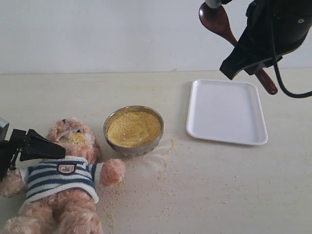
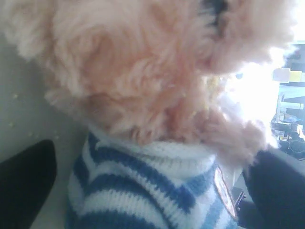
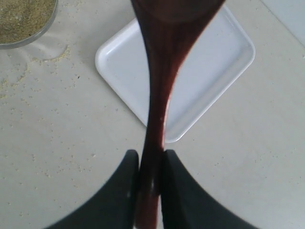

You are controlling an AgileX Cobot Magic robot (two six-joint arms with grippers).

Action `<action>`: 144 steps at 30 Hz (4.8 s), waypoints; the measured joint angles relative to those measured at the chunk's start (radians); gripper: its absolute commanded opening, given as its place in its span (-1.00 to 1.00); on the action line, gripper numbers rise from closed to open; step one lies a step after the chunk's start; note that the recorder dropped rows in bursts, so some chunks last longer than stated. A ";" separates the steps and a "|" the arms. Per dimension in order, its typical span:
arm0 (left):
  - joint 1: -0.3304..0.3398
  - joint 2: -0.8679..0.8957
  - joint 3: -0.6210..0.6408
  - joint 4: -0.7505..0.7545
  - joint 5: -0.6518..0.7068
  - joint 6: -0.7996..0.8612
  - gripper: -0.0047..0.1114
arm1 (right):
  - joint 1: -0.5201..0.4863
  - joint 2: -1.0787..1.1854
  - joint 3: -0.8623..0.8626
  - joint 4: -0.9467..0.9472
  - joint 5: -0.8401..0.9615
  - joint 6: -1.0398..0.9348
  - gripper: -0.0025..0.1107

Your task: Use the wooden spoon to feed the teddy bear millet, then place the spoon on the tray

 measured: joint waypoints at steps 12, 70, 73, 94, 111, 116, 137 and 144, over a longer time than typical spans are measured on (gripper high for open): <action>0.037 0.000 -0.053 0.079 0.019 -0.030 0.98 | 0.000 0.000 0.000 0.005 0.009 0.000 -0.96; 0.178 -0.631 -0.330 0.366 -1.313 -0.681 -0.83 | 0.000 0.023 0.000 -0.044 0.012 0.088 -0.96; 0.178 -0.742 -0.330 0.435 -1.304 -0.763 -0.83 | 0.000 0.052 0.000 -0.048 0.012 0.094 -0.96; -0.233 -1.322 -0.185 0.920 -1.120 -1.009 -0.83 | 0.000 0.158 0.000 -0.049 0.014 0.226 -0.96; -0.413 -1.652 0.273 0.883 -1.011 -1.133 -0.83 | -0.015 0.158 0.000 -0.085 -0.107 0.347 -0.96; -0.452 -1.652 0.398 0.927 -0.976 -1.124 -0.83 | -0.105 0.158 0.000 -0.022 -0.161 0.340 -0.96; -0.227 -1.652 0.698 1.025 -1.077 -1.084 -0.83 | -0.314 0.333 0.000 0.111 -0.347 0.008 -0.96; -0.216 -1.652 0.698 1.025 -1.036 -1.084 -0.83 | -0.314 0.486 0.000 0.129 -0.477 0.008 -0.96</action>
